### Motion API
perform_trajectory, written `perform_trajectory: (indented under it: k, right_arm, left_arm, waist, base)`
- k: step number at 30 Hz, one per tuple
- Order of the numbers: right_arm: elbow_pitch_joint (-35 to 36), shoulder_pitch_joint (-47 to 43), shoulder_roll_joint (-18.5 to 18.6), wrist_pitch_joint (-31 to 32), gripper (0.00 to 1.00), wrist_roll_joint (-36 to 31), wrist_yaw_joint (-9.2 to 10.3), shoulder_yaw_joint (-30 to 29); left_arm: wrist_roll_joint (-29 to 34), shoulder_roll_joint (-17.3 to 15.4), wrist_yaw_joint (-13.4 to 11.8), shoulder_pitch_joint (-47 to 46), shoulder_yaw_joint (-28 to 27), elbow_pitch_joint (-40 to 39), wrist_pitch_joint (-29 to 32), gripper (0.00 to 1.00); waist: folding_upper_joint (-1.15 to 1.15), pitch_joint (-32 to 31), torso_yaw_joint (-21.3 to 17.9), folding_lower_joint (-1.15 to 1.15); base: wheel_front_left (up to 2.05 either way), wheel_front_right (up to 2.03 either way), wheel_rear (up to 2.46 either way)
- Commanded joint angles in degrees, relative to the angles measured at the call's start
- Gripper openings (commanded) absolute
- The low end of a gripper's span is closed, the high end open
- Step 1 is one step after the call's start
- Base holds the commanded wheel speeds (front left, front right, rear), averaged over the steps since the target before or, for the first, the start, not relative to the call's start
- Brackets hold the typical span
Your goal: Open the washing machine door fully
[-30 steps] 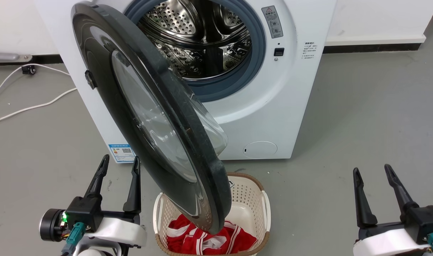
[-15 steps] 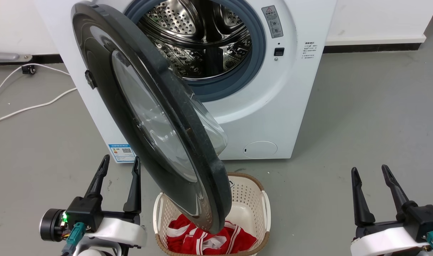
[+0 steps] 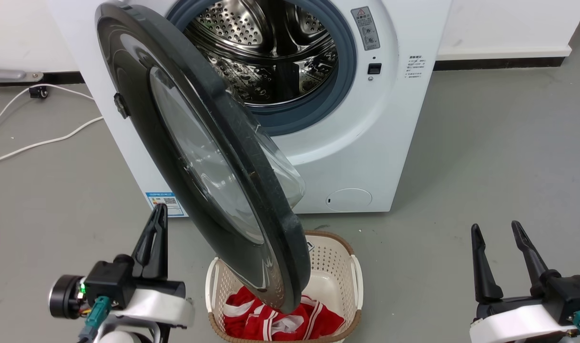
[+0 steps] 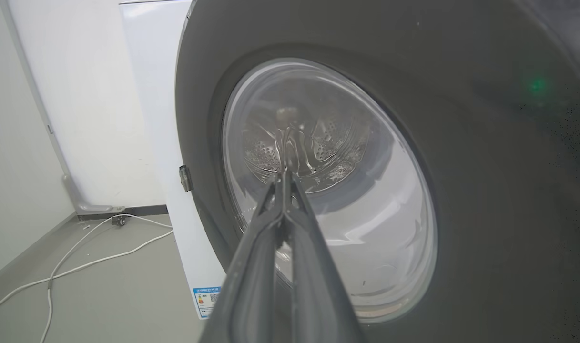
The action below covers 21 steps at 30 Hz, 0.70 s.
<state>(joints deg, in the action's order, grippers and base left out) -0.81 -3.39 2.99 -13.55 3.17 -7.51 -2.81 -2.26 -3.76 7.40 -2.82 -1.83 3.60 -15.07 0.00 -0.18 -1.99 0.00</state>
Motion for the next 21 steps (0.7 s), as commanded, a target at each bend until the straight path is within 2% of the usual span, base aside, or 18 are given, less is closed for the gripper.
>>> perform_trajectory:
  k: [1, 6, 13, 21]
  right_arm:
    - [-0.19, 0.71, -0.22, -0.1, 1.0, 0.21, 0.03, -0.06]
    - [-0.06, 0.44, -0.23, -0.3, 1.0, 0.33, 0.03, -0.32]
    - [-0.11, 0.09, -0.22, -0.55, 1.0, 0.76, 0.04, -0.59]
    - [-0.36, -0.24, -0.21, -0.38, 1.0, 0.84, 0.04, -0.83]
  left_arm:
    - [0.32, -0.19, -0.09, -1.1, -0.07, -0.92, -0.14, 0.0]
    - [0.61, -0.06, -0.31, -2.42, 0.1, -5.42, -0.14, 0.0]
    - [1.16, 0.11, -0.49, -4.99, 1.25, -16.13, -0.14, 0.0]
    - [1.98, 0.03, -0.19, -8.44, 6.88, -27.9, -0.14, 0.0]
  waist:
    - [0.0, 0.0, 0.08, 0.0]
    - [0.0, -0.1, 0.34, 0.0]
    - [0.0, -0.27, 0.49, 0.0]
    - [0.0, -0.3, 0.4, 0.0]
  base:
    - [0.0, 0.0, 0.0]
    - [0.0, 0.0, 0.0]
    - [0.0, 0.0, 0.0]
    - [0.0, 0.0, 0.0]
